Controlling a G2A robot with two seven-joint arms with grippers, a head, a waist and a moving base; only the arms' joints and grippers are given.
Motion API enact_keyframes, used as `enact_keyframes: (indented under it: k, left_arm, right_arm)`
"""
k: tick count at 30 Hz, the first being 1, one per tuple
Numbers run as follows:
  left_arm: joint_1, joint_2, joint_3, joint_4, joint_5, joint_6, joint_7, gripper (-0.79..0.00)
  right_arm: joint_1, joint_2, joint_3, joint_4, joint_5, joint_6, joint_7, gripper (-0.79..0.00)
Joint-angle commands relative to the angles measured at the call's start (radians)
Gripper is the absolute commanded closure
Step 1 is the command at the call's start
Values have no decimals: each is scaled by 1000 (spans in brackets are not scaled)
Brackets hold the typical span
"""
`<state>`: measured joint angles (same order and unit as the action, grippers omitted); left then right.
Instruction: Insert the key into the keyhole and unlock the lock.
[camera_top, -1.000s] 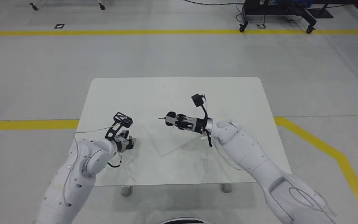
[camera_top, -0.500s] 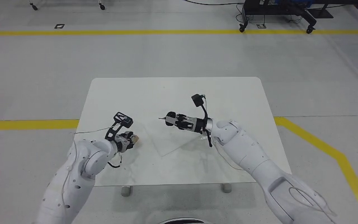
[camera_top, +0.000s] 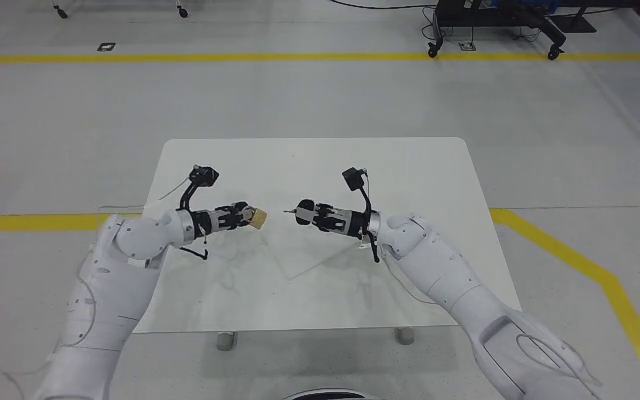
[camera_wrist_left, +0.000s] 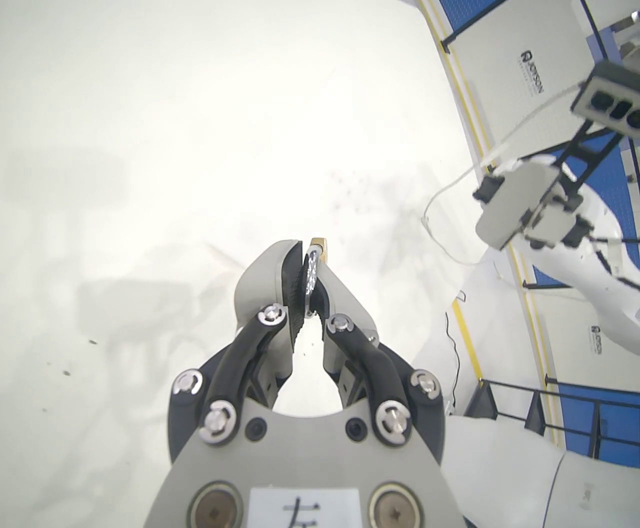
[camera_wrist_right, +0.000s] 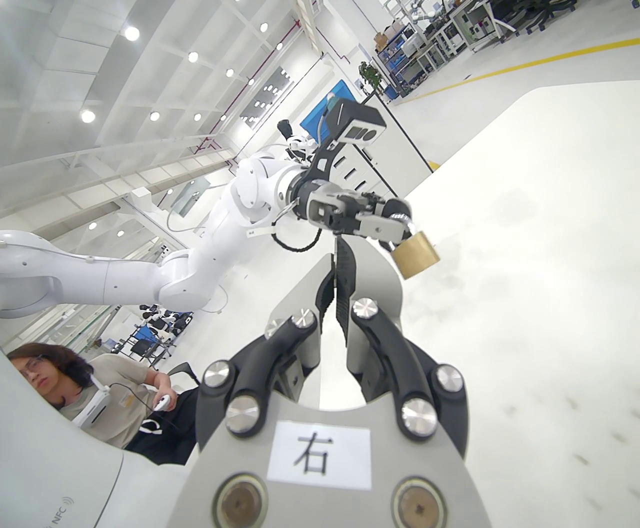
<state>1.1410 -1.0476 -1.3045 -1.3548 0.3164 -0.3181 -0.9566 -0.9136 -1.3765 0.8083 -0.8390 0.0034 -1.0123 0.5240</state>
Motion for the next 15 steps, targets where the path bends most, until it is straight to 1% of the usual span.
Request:
enact_keyframes:
  k: [1,10,12,15]
  left_arm:
    - [0,0,1,2,-1,0,2,0]
    - [0,0,1,2,-1,0,2,0]
    - [22,-3,5,3,-48,-9,21,0]
    - [27,-2,-16,56,-159,-19,-5,0]
  right_arm:
    - [0,0,0,0,0,0,0,0]
    - [0,0,0,0,0,0,0,0]
    - [0,0,0,0,0,0,0,0]
    - [0,0,0,0,0,0,0,0]
